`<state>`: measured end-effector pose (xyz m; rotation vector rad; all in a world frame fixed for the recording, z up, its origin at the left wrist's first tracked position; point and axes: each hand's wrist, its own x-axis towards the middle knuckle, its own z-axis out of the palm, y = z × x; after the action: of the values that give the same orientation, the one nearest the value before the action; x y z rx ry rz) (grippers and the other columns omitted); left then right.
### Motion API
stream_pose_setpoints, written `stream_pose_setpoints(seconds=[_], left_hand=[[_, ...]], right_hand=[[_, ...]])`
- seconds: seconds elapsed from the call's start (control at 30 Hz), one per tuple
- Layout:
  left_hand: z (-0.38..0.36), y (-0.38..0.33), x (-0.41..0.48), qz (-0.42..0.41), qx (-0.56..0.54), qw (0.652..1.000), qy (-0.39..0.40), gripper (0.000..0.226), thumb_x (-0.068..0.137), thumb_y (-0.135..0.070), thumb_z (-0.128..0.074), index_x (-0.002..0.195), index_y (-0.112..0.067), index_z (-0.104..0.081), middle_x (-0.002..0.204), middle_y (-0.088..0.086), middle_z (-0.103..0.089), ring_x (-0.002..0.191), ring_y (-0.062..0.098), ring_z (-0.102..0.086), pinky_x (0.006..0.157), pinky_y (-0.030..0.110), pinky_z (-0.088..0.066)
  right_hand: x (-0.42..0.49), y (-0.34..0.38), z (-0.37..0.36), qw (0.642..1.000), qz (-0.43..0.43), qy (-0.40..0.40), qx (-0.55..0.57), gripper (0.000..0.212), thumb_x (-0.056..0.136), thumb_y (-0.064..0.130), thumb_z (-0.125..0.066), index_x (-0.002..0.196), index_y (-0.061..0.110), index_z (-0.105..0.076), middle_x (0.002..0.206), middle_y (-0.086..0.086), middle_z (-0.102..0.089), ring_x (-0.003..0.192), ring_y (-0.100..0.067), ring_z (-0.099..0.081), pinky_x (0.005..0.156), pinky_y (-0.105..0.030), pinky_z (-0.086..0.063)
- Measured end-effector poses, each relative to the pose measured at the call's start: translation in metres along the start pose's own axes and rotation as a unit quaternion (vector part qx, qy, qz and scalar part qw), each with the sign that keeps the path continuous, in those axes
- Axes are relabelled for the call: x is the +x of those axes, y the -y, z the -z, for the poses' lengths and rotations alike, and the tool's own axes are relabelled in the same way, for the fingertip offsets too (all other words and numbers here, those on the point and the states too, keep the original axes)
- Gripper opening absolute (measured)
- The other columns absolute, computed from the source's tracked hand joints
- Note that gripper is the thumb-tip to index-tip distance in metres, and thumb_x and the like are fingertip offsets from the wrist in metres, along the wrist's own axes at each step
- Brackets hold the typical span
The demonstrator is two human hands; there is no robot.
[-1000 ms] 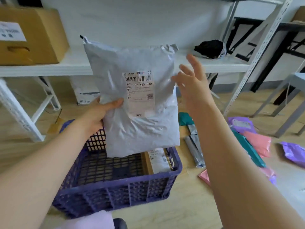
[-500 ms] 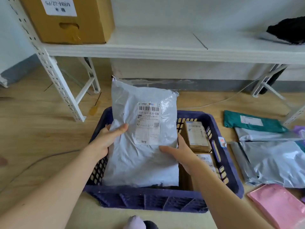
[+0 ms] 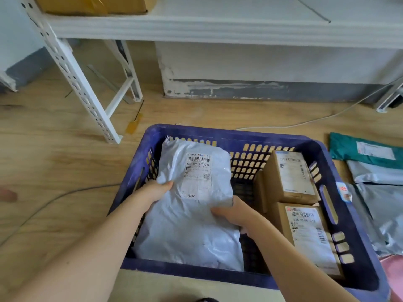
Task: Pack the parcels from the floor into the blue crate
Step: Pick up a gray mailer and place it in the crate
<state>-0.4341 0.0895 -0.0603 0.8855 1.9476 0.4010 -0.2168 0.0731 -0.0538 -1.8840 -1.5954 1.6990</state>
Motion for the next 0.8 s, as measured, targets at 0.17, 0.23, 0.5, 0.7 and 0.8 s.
stream_pose_setpoints(seconds=[0.17,0.23,0.5,0.7,0.8], left_hand=[[-0.015,0.010,0.011,0.025,0.159,0.987,-0.010,0.081,0.087,-0.051,-0.049,0.147,-0.006,-0.018,0.152,0.018,-0.024,0.137,0.033,-0.028,0.113,0.038,-0.026],[-0.020,0.012,0.013,-0.012,0.285,0.957,-0.048,0.070,0.095,-0.031,-0.041,0.149,-0.009,-0.002,0.153,0.019,-0.019,0.138,0.036,-0.026,0.113,0.043,-0.026],[-0.024,-0.010,-0.008,-0.153,0.469,0.860,0.128,0.135,0.066,-0.030,-0.083,0.141,-0.036,0.028,0.149,0.001,0.037,0.143,0.029,0.021,0.113,0.054,-0.022],[-0.041,-0.007,0.002,-0.146,0.522,0.826,0.155,0.137,0.064,-0.026,-0.084,0.141,-0.035,0.029,0.144,0.002,0.045,0.139,0.030,0.027,0.113,0.056,-0.010],[-0.057,0.007,0.008,-0.145,0.541,0.812,0.164,0.139,0.063,-0.031,-0.084,0.138,-0.037,0.032,0.139,0.003,0.050,0.139,0.031,0.028,0.115,0.057,-0.009]], right_hand=[[0.023,0.000,-0.016,0.987,-0.011,0.040,-0.154,0.031,0.090,0.023,-0.052,0.112,0.004,-0.061,0.119,-0.013,-0.061,0.112,-0.027,-0.055,0.097,-0.034,-0.045],[0.036,-0.004,-0.025,0.980,-0.022,0.037,-0.192,0.037,0.089,0.032,-0.049,0.117,0.008,-0.057,0.123,-0.012,-0.057,0.112,-0.028,-0.054,0.095,-0.034,-0.045],[0.059,-0.027,-0.042,0.949,-0.054,-0.032,-0.310,0.098,0.081,0.029,-0.063,0.149,0.021,0.008,0.141,-0.011,-0.040,0.119,-0.031,-0.050,0.082,-0.037,-0.049],[0.042,-0.002,-0.028,0.898,0.068,0.015,-0.434,0.102,0.078,0.031,-0.074,0.149,0.030,-0.001,0.157,-0.002,0.003,0.144,-0.031,-0.003,0.107,-0.048,-0.033],[0.045,-0.019,-0.031,0.881,0.020,0.054,-0.470,0.109,0.076,0.028,-0.076,0.149,0.028,0.005,0.158,-0.001,0.012,0.145,-0.034,0.003,0.111,-0.051,-0.026]])
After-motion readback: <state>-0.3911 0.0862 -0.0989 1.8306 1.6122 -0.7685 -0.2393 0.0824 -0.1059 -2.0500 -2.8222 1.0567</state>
